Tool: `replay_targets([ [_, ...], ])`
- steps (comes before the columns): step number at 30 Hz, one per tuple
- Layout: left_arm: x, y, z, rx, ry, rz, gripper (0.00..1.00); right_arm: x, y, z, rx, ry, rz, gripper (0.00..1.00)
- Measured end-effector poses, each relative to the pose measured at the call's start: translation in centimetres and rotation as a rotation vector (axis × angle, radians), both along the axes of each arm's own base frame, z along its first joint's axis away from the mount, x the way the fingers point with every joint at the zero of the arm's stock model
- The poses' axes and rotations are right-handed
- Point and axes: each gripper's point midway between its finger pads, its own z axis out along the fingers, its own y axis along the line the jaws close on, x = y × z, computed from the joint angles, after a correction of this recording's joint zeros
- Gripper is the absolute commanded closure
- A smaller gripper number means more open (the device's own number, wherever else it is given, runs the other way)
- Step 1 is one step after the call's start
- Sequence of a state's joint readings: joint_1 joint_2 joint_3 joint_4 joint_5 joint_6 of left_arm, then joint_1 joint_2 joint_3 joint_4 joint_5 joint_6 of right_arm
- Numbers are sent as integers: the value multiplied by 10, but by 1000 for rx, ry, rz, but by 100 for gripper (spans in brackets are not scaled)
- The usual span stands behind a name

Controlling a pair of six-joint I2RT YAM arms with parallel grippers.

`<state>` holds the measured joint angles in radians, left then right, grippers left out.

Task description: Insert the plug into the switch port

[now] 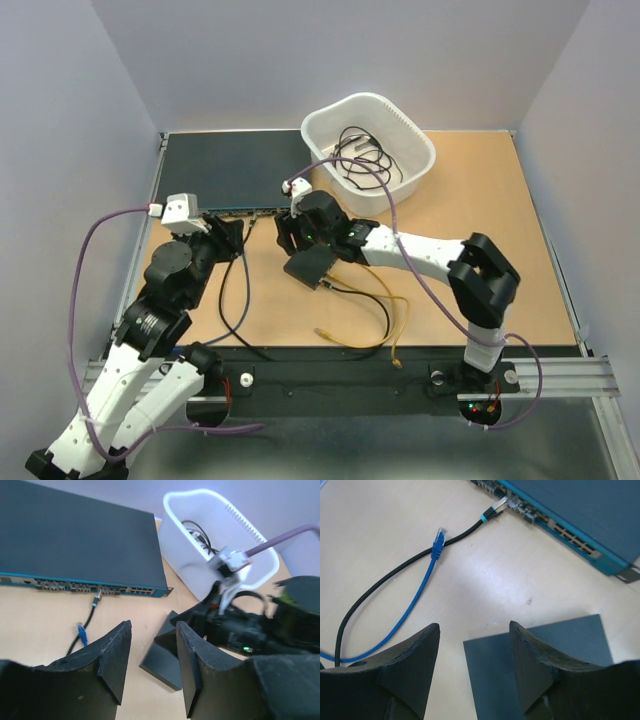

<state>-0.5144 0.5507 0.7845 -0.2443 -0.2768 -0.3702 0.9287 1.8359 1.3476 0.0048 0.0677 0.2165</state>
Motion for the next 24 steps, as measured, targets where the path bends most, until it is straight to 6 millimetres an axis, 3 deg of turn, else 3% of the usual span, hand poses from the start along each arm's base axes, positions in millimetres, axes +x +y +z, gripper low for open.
replay_targets([
  [5, -14, 19, 20, -15, -85, 45, 48, 4, 33, -41, -33, 61, 24, 38],
  [10, -20, 27, 23, -27, -114, 73, 48, 0, 67, -69, -51, 88, 54, 38],
  [18, -20, 27, 18, -20, -102, 74, 48, 0, 112, -76, -10, 88, 95, 38],
  [24, -20, 27, 18, -20, -102, 74, 48, 3, 119, -77, 8, 98, 90, 38],
])
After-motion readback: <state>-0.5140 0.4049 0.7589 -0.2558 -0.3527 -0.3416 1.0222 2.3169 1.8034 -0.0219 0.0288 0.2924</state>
